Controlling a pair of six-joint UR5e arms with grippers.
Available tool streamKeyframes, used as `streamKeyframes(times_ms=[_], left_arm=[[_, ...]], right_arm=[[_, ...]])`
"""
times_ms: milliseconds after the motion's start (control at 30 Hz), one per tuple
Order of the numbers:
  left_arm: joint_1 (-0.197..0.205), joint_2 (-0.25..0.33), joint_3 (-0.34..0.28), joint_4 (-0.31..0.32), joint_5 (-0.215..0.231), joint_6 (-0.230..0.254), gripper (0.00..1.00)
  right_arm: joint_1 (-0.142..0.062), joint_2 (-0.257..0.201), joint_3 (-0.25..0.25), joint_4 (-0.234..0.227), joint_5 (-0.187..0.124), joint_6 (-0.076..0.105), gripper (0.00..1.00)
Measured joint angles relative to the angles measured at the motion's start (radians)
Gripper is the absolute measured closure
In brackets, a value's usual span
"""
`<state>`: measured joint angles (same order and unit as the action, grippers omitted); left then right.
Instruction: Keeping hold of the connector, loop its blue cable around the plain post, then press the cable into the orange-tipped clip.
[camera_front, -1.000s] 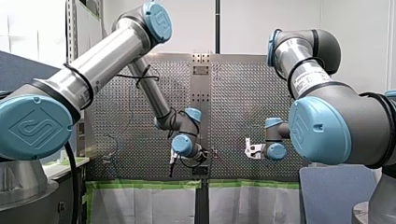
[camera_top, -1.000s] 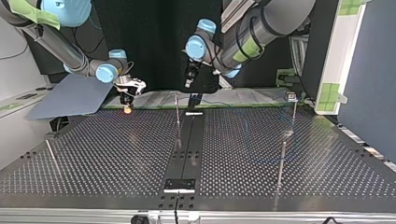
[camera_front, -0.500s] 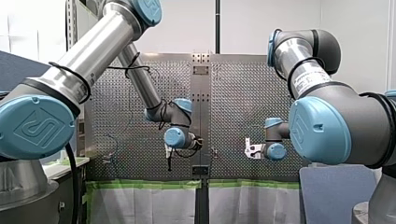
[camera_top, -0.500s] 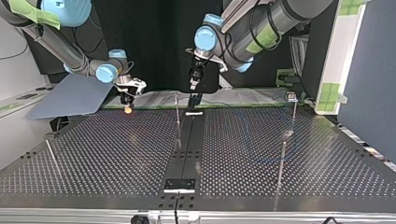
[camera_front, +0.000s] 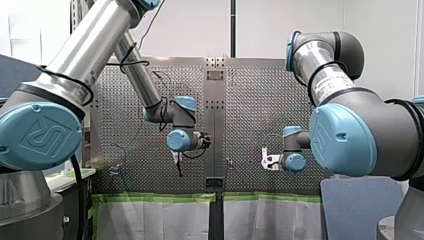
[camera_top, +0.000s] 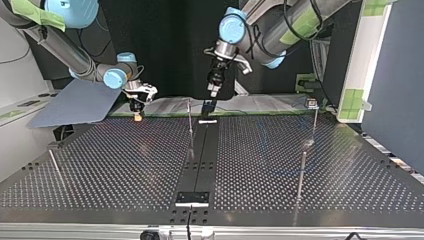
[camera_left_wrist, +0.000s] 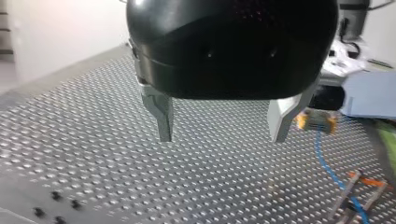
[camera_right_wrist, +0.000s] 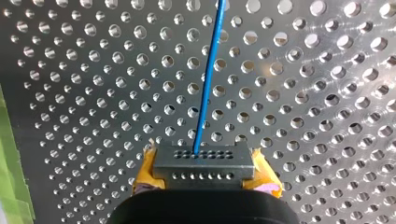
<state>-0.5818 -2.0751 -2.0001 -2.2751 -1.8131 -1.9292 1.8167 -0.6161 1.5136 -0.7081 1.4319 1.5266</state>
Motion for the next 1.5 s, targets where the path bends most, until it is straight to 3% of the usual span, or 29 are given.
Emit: streamKeyframes(times_ms=[567,800,1133,1367,1500], left_arm=[[0.006,0.172,-0.172,0.172,0.006,0.001,0.0],[0.009,0.235,-0.235,0.235,0.003,-0.01,0.0],[0.015,0.334,-0.336,0.297,-0.007,-0.004,0.0],[0.006,0.313,-0.398,0.342,0.004,0.026,0.0],[0.003,0.283,-0.429,0.373,0.006,0.024,0.0]], right_arm=[[0.004,0.0,0.0,0.001,0.001,-0.004,1.0],[-0.005,-0.004,-0.006,0.006,0.01,-0.007,1.0],[-0.013,-0.073,-0.006,0.067,0.021,-0.014,1.0],[-0.008,-0.143,-0.006,0.093,0.025,-0.012,1.0],[-0.008,-0.158,-0.006,0.101,0.03,0.0,1.0]])
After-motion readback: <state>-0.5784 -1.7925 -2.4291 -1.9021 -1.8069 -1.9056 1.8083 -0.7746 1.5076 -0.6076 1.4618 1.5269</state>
